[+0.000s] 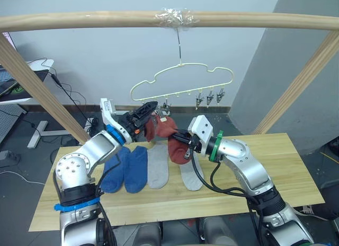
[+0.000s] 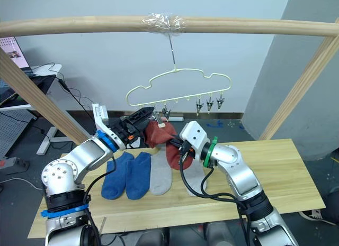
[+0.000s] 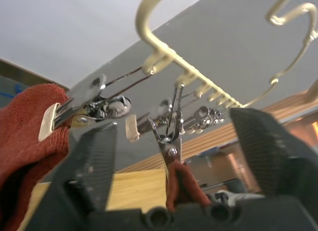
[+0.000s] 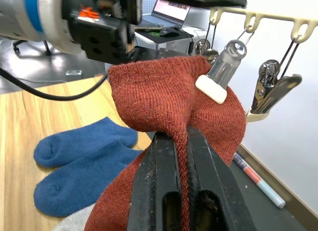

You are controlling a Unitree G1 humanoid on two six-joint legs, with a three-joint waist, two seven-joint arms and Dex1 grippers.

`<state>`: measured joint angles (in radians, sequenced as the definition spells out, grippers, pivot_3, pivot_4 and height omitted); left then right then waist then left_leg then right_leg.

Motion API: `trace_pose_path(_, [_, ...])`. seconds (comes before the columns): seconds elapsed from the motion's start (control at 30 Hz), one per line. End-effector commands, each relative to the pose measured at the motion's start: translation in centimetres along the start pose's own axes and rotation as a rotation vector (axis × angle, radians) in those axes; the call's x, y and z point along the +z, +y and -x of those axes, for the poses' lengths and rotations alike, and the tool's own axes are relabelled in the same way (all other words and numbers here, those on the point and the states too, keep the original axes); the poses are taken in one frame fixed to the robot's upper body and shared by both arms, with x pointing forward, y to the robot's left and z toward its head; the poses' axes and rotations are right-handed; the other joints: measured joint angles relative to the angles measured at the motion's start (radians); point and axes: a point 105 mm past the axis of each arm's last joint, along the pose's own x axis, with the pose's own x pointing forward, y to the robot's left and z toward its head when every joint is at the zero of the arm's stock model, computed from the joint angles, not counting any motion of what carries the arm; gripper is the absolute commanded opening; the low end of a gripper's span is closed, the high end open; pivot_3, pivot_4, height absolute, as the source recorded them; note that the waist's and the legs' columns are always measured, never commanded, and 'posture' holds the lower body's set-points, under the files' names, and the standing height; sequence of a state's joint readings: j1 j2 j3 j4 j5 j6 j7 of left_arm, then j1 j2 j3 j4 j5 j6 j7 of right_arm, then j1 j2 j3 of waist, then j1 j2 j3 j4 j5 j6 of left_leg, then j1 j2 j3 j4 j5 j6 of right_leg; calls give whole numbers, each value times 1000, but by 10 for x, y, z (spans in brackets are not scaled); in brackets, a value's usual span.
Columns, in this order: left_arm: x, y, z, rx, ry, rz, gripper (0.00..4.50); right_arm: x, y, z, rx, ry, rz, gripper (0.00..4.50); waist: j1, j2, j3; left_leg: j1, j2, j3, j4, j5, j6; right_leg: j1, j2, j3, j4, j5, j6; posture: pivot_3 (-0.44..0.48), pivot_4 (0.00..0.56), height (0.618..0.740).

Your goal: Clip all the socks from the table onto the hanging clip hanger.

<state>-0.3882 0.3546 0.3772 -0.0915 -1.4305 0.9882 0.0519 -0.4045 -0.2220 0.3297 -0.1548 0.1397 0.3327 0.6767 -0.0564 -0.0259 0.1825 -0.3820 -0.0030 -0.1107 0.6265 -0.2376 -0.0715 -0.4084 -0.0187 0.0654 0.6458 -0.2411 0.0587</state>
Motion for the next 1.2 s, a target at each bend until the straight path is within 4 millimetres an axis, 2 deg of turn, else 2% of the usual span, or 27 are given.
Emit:
trace_pose_path(0.03, [5, 7, 11, 180, 44, -371, 4458, 6, 5, -2, 20, -43, -92, 0, 1, 0, 0, 0, 0, 0, 0, 0, 0, 0, 0, 0, 0, 0, 0, 5, 146, 740])
trace_pose_path(0.1, [12, 10, 20, 302, 22, -650, 4458, 3, 8, -3, 27, -48, -181, 0, 0, 0, 0, 0, 0, 0, -1, 0, 0, -1, 0, 0, 0, 0, -1, 10, 144, 740])
trace_pose_path(0.17, [7, 5, 25, 274, 43, -753, 4458, 0, 10, -3, 39, -47, -233, 0, 5, 1, 0, 0, 0, 1, -2, 0, 0, -1, 0, 1, 0, -1, -1, 16, 144, 740])
trace_pose_path(0.2, [3, 0, 27, 220, 53, -774, 4458, 0, 11, -4, 45, -49, -258, 0, 7, 1, 0, 0, 0, 1, -2, 0, 0, -1, 0, 1, -1, -1, -1, 22, 141, 740])
trace_pose_path(0.3, [-10, -17, 32, 37, 84, -715, 4500, -1, 14, -6, 68, -57, -348, 708, 15, 1, 0, -1, 0, 1, -2, 0, 0, -2, -1, 0, -1, -1, -2, 29, 135, 740])
trace_pose_path(0.43, [-14, -29, 35, -56, 43, -685, 4500, -6, 20, -4, 98, -26, -365, 2151, 23, 1, 0, -1, 0, 1, -2, 0, 0, -2, -1, -1, 0, -2, -3, 33, 130, 740])
trace_pose_path(0.57, [-30, -29, 35, -70, 50, -707, 4500, -17, 24, 7, 107, 14, -360, 3623, 24, 0, 0, -1, 0, 1, -2, 0, 0, -2, -1, 0, -1, -2, -3, 32, 128, 740])
trace_pose_path(0.63, [-42, -28, 36, -82, 64, -720, 4500, -22, 19, 17, 75, 32, -347, 4366, 24, 0, 0, -2, 0, 2, -2, 0, 0, -2, -1, 0, -1, -2, -2, 21, 123, 740])
trace_pose_path(0.67, [-46, -28, 36, -84, 65, -725, 4500, -24, 15, 22, 51, 40, -333, 4489, 24, 0, 0, -1, 0, 2, -2, 0, 0, -2, -1, 0, -1, -2, -2, 21, 123, 740])
trace_pose_path(0.8, [-57, -29, 28, -105, 66, -775, 4500, -24, 1, 40, -30, 39, -277, 4489, 24, 0, 0, -2, 0, 2, -1, 0, 0, -2, -1, 0, 0, -2, -3, 10, 117, 740])
trace_pose_path(0.9, [-57, -30, 21, -109, 30, -797, 4500, -20, -5, 50, -66, 27, -258, 4489, 24, 0, 0, -1, 0, 2, 0, 0, 0, -1, -1, 0, 0, -2, -3, 7, 118, 740])
trace_pose_path(1.07, [-56, -32, -2, -123, -69, -853, 4500, -5, -28, 77, -212, 2, -193, 4489, 25, 0, 0, -2, -1, 2, 1, 0, 0, -1, -1, 0, 0, -1, -1, -12, 121, 740])
trace_pose_path(1.1, [-57, -30, -6, -115, -83, -855, 4107, -3, -32, 80, -237, -3, -184, 4500, 25, 0, 0, -2, -1, 2, 1, 0, 0, 0, -1, 1, -1, -1, -1, -22, 123, 740])
trace_pose_path(1.2, [-60, -28, -17, -95, -124, -856, 3423, 4, -37, 83, -268, -15, -169, 4500, 22, 0, 0, -1, 0, 2, 1, 0, 0, -1, -1, 1, 0, 0, -1, -39, 126, 740])
